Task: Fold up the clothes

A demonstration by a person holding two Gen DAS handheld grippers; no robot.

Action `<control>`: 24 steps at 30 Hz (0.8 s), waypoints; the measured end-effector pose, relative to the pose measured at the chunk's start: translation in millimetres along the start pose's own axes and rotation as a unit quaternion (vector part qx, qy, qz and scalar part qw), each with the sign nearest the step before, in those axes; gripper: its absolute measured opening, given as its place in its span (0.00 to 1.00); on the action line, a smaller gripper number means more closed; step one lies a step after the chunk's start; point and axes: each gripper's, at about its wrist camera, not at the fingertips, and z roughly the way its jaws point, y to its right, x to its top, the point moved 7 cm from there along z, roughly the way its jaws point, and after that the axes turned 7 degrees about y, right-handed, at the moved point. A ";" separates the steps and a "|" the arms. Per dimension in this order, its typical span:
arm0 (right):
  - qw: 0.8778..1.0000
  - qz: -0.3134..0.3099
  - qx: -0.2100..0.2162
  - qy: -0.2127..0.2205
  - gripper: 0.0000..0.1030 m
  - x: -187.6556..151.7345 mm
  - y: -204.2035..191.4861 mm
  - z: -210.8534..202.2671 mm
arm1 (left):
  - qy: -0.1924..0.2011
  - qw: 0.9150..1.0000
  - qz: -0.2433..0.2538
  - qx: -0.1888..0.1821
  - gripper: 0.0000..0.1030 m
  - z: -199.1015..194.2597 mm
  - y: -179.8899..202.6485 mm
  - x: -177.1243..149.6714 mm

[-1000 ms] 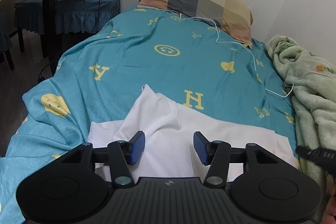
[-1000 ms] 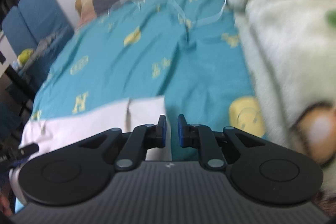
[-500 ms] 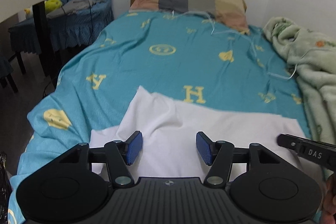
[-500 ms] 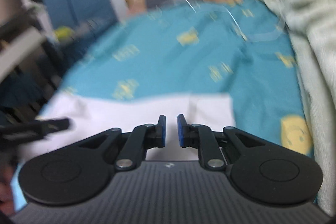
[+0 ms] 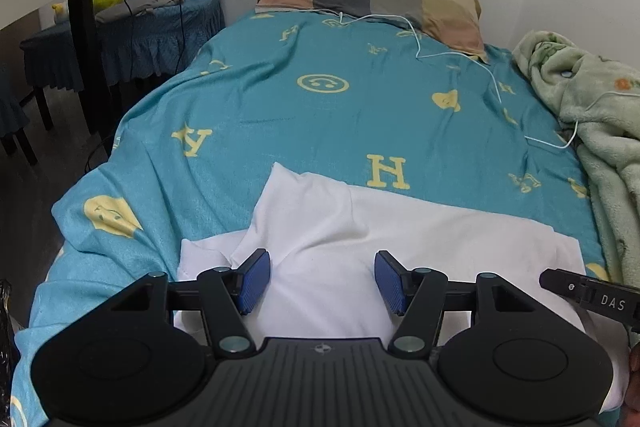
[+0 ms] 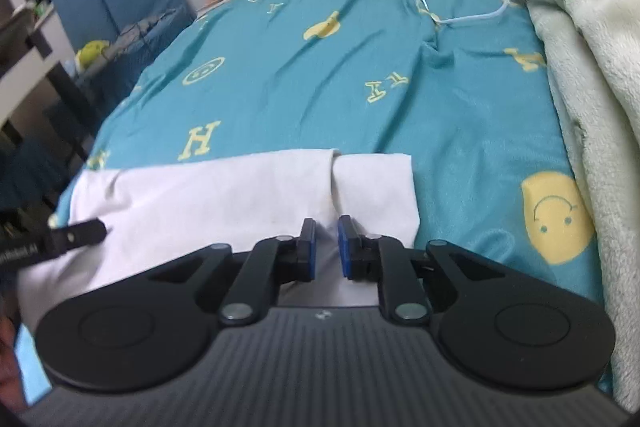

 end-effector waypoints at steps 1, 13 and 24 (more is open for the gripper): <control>1.000 0.001 0.005 0.005 0.16 1.9 -2.7 -3.8 | 0.000 1.000 0.001 0.000 0.59 -0.8 0.3 0.5; 0.999 -0.046 0.022 0.019 0.16 -8.9 -39.8 -66.3 | 0.012 0.999 0.006 -0.033 0.62 -71.2 13.5 -6.1; 1.000 -0.024 0.018 -0.002 0.13 -24.7 -32.1 -46.5 | -0.026 1.000 0.018 -0.004 0.64 -50.6 12.3 -22.8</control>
